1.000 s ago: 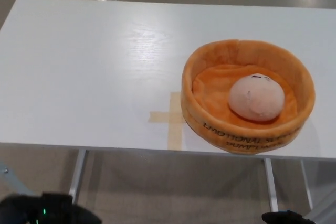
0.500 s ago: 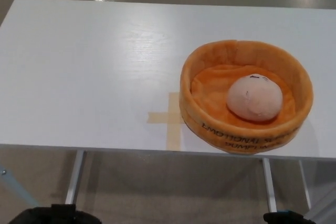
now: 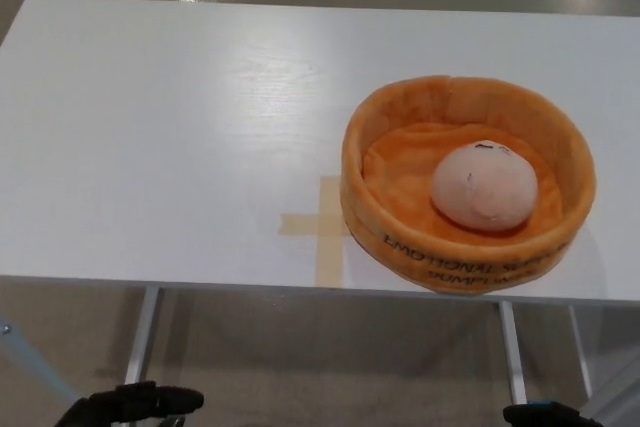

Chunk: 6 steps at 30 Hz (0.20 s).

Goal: Use the left hand to pick up the pink round toy on the left and place it inside the orange plate on the desk.

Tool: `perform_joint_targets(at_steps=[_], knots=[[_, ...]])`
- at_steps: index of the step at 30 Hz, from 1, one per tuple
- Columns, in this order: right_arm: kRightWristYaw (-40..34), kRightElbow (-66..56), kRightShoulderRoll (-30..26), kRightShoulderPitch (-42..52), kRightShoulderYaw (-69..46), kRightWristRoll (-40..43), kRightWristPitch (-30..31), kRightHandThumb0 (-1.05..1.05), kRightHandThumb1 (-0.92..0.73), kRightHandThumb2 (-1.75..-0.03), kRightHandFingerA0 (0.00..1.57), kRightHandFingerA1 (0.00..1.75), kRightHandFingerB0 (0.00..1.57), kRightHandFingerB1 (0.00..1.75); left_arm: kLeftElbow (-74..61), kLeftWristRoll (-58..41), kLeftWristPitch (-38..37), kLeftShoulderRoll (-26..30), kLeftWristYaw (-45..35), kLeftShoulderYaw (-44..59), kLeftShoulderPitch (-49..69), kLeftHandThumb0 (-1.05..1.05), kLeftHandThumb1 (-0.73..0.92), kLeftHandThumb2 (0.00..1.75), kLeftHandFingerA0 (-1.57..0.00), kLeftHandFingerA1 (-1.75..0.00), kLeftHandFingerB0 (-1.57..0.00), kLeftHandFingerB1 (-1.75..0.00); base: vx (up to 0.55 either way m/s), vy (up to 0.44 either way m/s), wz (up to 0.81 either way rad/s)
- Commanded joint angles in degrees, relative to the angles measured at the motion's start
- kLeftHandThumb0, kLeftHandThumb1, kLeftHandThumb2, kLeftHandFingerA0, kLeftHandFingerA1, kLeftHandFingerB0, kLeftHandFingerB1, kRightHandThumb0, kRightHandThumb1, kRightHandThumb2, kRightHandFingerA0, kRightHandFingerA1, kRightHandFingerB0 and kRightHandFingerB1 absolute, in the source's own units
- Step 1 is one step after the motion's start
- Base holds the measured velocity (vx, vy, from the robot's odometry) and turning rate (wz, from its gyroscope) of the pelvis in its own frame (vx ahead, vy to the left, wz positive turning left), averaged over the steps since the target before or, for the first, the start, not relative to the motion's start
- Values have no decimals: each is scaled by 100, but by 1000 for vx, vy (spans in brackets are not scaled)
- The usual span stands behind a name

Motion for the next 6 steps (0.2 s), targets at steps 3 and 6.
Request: perform_joint_targets(at_steps=[3,6], knots=[[73,34,-56,77,-113,93,146,-26,-62,-58,40,81,42,73,1246,278,412,-372,1844,202,-424,-32,72,62,-99,-51,-78,-47,0,0,0],[88,32,-43,57,-150,128,166,-25,-62,-58,38,81,41,73,1291,262,369,-380,1848,228,-428,-32,71,62,-98,-52,-78,-47,0,0,0]])
